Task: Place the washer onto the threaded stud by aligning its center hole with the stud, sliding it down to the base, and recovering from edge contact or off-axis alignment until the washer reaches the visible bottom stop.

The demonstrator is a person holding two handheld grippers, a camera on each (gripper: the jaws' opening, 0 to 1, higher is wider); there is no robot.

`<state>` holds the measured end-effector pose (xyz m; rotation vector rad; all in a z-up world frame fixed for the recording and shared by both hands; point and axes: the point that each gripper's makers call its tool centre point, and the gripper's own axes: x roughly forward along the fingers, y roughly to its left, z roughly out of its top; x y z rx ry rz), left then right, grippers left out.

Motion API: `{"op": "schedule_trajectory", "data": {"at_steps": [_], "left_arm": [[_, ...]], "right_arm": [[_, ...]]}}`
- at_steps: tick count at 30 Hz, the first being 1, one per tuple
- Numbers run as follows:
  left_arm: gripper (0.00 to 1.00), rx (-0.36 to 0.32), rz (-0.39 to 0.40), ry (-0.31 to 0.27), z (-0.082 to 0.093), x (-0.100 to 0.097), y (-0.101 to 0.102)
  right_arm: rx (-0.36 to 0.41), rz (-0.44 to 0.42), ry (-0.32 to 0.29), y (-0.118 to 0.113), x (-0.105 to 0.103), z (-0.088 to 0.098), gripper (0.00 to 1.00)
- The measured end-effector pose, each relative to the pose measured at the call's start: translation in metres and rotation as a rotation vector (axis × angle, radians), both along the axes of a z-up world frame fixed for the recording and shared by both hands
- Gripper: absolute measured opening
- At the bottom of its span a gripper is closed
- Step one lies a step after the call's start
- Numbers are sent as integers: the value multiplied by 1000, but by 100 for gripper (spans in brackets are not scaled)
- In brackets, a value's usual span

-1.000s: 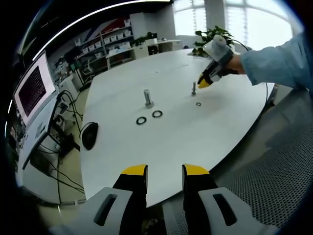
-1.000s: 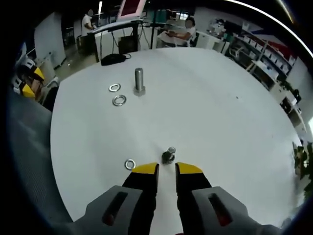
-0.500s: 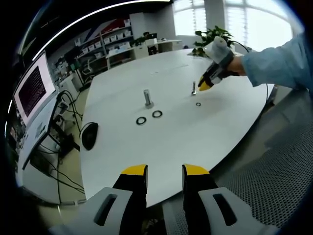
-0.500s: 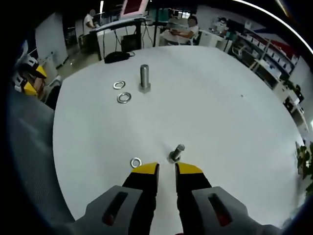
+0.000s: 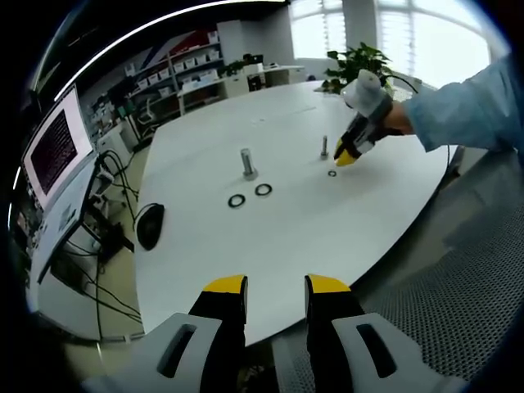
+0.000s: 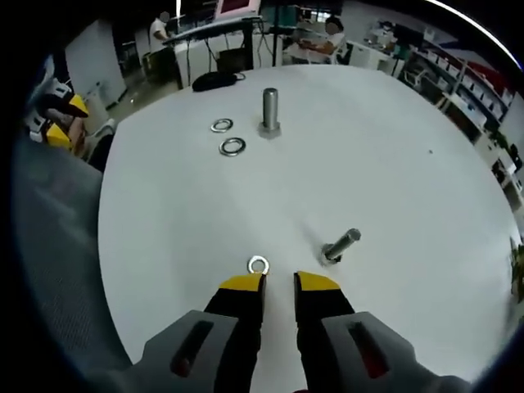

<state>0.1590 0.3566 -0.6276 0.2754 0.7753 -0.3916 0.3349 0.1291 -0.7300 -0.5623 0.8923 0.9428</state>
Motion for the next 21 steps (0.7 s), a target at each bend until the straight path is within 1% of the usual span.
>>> {"op": "schedule_trajectory", "data": {"at_steps": [7,9,10,15,16,19,21], "left_arm": [[26,0,3,-1,0,0,0],[26,0,4,-2,0,0,0],[26,-1,4,-3,0,0,1],[26,0,4,-1,0,0,0],[26,0,4,-1,0,0,0],[26,1,1,2,0,0,0],[26,0,0,1,0,0,0]], "right_arm": [[18,2,40,7,-7,-6,17],[47,-31,53,9,-5,-7,17],[46,-38,57,8,-4,-9,17],[33,-32,55,10,-8,-14,18],[36,-29,44,11,-8,-13,18],[43,-40,48,12,-7,-13,19],[42,-39,39,13,-7,-13,18]]}}
